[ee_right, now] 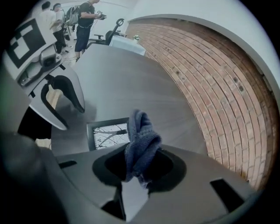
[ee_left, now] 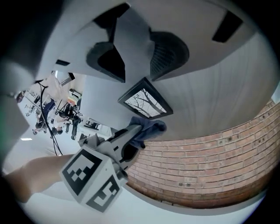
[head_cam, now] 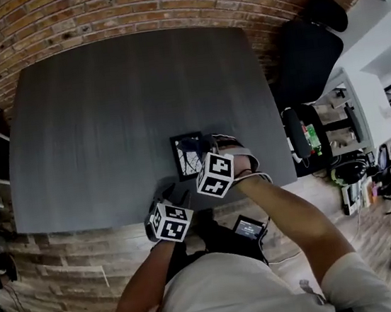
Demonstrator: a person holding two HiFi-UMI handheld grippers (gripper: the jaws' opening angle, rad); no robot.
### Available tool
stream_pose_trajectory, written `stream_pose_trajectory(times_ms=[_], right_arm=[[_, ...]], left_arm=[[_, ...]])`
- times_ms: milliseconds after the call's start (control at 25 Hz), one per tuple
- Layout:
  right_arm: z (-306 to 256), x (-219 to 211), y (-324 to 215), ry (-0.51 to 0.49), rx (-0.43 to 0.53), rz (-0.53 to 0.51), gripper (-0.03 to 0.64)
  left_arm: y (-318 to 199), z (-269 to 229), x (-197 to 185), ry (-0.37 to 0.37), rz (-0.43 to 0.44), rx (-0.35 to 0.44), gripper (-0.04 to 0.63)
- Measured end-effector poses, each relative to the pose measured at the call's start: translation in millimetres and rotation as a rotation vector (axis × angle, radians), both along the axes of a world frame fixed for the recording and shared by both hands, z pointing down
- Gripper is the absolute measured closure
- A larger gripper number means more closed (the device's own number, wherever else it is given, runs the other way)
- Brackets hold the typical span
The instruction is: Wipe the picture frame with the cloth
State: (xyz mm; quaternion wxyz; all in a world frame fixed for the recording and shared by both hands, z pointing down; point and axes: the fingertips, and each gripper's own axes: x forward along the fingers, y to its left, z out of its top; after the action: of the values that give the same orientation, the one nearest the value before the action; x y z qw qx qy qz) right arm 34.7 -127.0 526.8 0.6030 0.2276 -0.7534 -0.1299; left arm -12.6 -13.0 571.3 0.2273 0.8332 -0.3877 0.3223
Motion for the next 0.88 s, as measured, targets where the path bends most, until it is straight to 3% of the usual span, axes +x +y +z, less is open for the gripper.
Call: stream_pose_trajectory(times_ms=[160, 360, 880], right_arm=[[11.2, -8.4, -24.1, 0.06, 0.01, -0.054, 0.505], [13.8, -23.6, -54.2, 0.106, 0.039, -0.098, 0.505], [51.1, -40.1, -24.7, 0.212, -0.033, -0.232, 0.515]], left_arm=[[-8.3, 8.9, 7.7, -0.071, 0.002, -0.008, 0.407], [-18.6, 17.2, 13.0, -0.109, 0.0, -0.023, 0.408], [-25.6, 26.6, 4.5, -0.085, -0.055, -0.043, 0.435]])
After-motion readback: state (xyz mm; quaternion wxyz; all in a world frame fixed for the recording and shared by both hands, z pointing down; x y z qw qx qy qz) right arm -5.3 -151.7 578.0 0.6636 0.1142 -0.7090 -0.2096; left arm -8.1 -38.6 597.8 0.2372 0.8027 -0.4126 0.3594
